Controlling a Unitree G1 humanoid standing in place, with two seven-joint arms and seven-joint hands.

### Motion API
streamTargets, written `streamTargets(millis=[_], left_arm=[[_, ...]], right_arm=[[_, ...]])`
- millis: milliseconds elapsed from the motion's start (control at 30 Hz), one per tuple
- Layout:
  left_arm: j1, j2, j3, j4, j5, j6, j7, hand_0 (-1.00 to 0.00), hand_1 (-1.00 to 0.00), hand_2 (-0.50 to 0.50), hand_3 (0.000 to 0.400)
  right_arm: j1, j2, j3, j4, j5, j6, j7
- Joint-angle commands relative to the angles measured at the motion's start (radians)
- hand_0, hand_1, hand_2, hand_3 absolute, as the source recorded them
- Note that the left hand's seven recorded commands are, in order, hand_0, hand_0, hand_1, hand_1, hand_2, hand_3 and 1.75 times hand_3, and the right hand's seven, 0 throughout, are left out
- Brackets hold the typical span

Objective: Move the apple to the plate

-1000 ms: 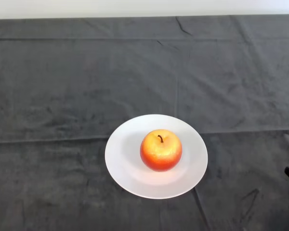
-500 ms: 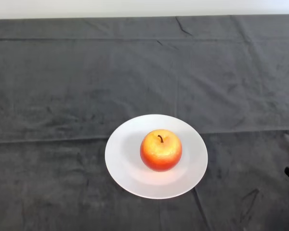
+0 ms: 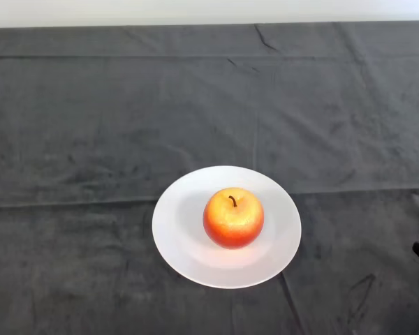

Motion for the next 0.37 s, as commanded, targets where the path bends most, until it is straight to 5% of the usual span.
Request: streamTargets(millis=[33, 367], left_arm=[[-0.022, 0.055, -0.028, 0.03, -0.002, -0.006, -0.006, 0.0, 0.0, 0.0, 0.0], [-0.021, 0.056, -0.027, 0.031, -0.004, -0.006, -0.009, 0.0, 0.0, 0.0, 0.0]], right_arm=[[0.015, 0.022, 0.0015, 0.034, 0.033, 0.029, -0.0012], [0.015, 0.022, 0.0024, 0.034, 0.0328, 0.028, -0.0019]])
